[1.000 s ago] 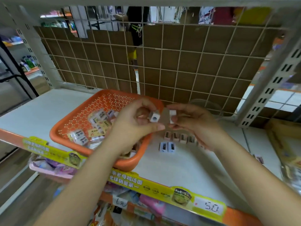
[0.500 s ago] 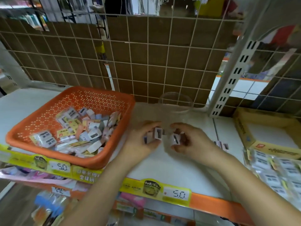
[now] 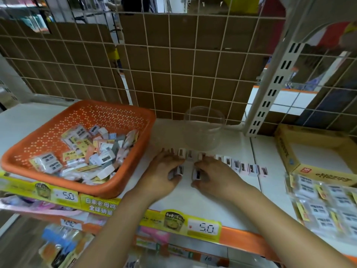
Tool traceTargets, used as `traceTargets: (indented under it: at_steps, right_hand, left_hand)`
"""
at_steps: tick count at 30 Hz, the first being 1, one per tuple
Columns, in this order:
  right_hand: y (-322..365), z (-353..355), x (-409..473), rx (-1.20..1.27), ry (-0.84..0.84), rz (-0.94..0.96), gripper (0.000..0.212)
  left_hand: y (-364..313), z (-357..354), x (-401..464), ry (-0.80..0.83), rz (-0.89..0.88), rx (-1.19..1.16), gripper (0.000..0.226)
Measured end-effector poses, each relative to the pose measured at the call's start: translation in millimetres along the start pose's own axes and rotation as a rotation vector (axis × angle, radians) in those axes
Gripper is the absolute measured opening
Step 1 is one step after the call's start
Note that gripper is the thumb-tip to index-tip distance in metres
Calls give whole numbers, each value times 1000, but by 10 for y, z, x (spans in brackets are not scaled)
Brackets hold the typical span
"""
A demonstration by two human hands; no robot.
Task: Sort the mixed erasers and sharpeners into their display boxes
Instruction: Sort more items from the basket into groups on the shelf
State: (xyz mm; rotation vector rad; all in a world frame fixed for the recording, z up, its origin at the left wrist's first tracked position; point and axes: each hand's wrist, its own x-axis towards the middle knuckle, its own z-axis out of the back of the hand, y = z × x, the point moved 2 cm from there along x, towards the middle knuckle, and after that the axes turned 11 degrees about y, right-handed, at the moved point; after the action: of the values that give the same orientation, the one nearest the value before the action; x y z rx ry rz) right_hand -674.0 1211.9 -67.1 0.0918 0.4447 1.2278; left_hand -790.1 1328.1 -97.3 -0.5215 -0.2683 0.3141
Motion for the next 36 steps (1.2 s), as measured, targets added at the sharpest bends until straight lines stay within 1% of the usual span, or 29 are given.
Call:
traceTargets:
  at_steps: [2, 4, 6, 8, 9, 11, 14, 25, 27, 29, 33, 35, 36]
  right_hand:
    - [-17, -3, -26, 17, -12, 2, 44]
    - [-19, -8, -36, 27, -34, 9, 39]
    - [-3, -16, -19, 48, -45, 15, 27]
    - [31, -16, 21, 58, -55, 11, 11]
    - [53, -15, 44, 52, -60, 9, 7]
    - [103, -28, 99, 34, -76, 19, 15]
    - [171, -36, 166, 8, -107, 24, 25]
    - [198, 3, 150, -53, -85, 35, 31]
    - [218, 86, 101, -82, -99, 49, 31]
    - [244, 205, 48, -116, -137, 69, 32]
    - [407, 524, -39, -80, -250, 109, 39]
    - [536, 673, -33, -81, -299, 149, 37]
    - [604, 735, -16, -84, -318, 167, 33]
  left_hand:
    - [3, 25, -4, 21, 9, 52, 42]
    - [20, 46, 1, 16, -18, 112, 38]
    - [24, 73, 13, -5, -52, 132, 32]
    - [30, 95, 21, 5, -64, 123, 34]
    - [39, 98, 23, 22, -50, 129, 35]
    - [38, 114, 30, 60, -9, 131, 33]
    - [-9, 141, 37, 47, 11, 87, 32]
    - [-101, 191, 6, 55, 26, 137, 45]
    - [-197, 297, -3, 15, -9, 224, 42]
    - [-338, 469, 1, -69, -38, 338, 39]
    - [-577, 888, 24, -149, -101, 370, 36]
    - [-586, 1095, 21, -183, -112, 429, 39]
    - [-574, 1199, 13, -190, -89, 450, 41]
